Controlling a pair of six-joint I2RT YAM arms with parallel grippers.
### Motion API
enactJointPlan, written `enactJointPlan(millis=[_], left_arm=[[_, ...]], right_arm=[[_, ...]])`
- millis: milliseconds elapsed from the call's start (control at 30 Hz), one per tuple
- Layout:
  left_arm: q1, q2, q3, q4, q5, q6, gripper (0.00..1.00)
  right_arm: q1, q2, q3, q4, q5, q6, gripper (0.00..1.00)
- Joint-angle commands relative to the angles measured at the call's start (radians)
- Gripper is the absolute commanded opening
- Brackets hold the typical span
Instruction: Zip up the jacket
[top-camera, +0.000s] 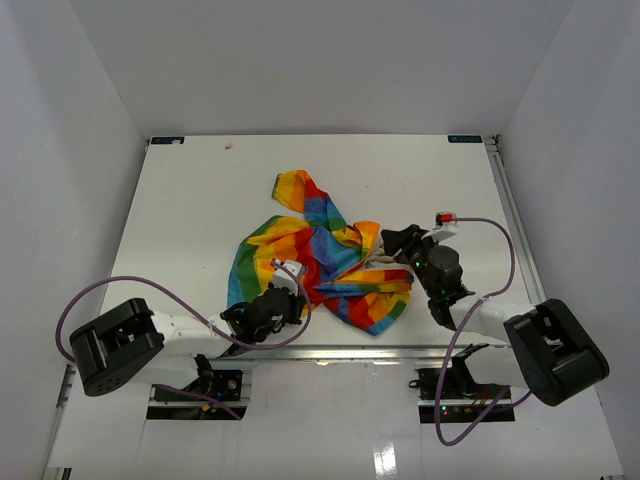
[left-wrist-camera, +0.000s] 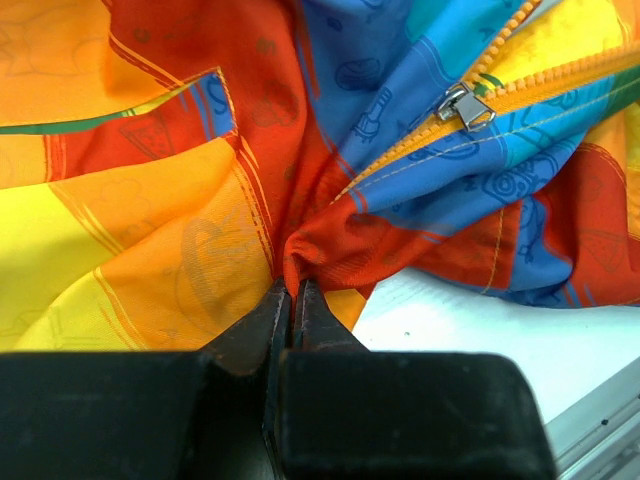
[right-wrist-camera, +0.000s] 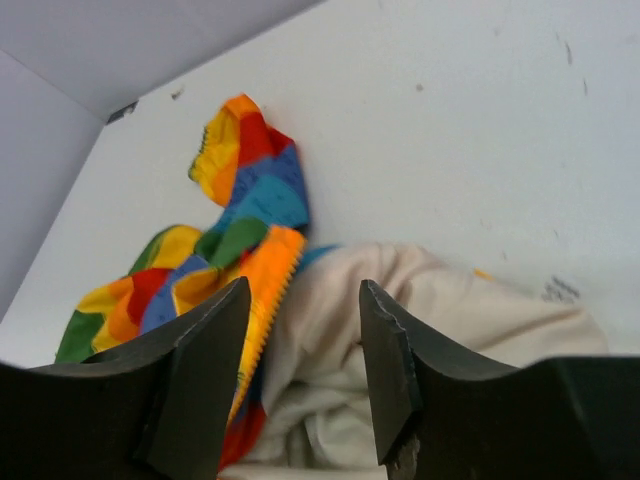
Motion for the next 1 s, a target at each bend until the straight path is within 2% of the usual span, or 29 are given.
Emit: enactJointPlan(millis=[0,133,367,533,600,667,700,733,800,967], left_arm=[[-0.023,-0.014,-0.019,-0.001,-0.026,-0.013,0.00],[-0.025,-0.010,-0.035,0.031,-0.030,-0.010,0.00],[-0.026,0.009,-0.022,0.037,-0.027,0.000,0.00],[-0.026,0.001,-0.025,0.039,-0.036,0.001,0.00],[-0.026,-0.003,-0.025,0.038,-0.040,0.001,0.00],[-0.028,-0.006,-0.025,0.037,-0.043,0.001,0.00],[-0.028,-0.007,-0.026,0.036,-0.047,0.001,0.00],[-0.028,-0.008,-0.027,0.036,-0.051,0.000,0.00],[-0.028,-0.009,-0.029,0.037,-0.060,-0.007,0.00],[-0.028,-0.028,-0.051,0.035,-0.089,-0.040,0.00]], right_arm=[[-0.004,-0.054,0.196,-0.211,-0.072,-0.191,0.61],[-0.016,0.006,0.301,-0.308,-0.126,-0.193,0.63],[-0.016,0.111,0.375,-0.419,-0.097,-0.160,0.63],[-0.016,0.219,0.451,-0.463,-0.205,-0.187,0.63],[-0.017,0.248,0.474,-0.458,-0.247,-0.198,0.60],[-0.016,0.261,0.470,-0.420,-0.255,-0.206,0.51],[-0.017,0.262,0.464,-0.399,-0.255,-0.206,0.34],[-0.017,0.257,0.454,-0.379,-0.229,-0.206,0.21],[-0.017,0.238,0.428,-0.339,-0.154,-0.209,0.08],[-0.030,0.073,0.325,-0.286,0.065,-0.194,0.08]])
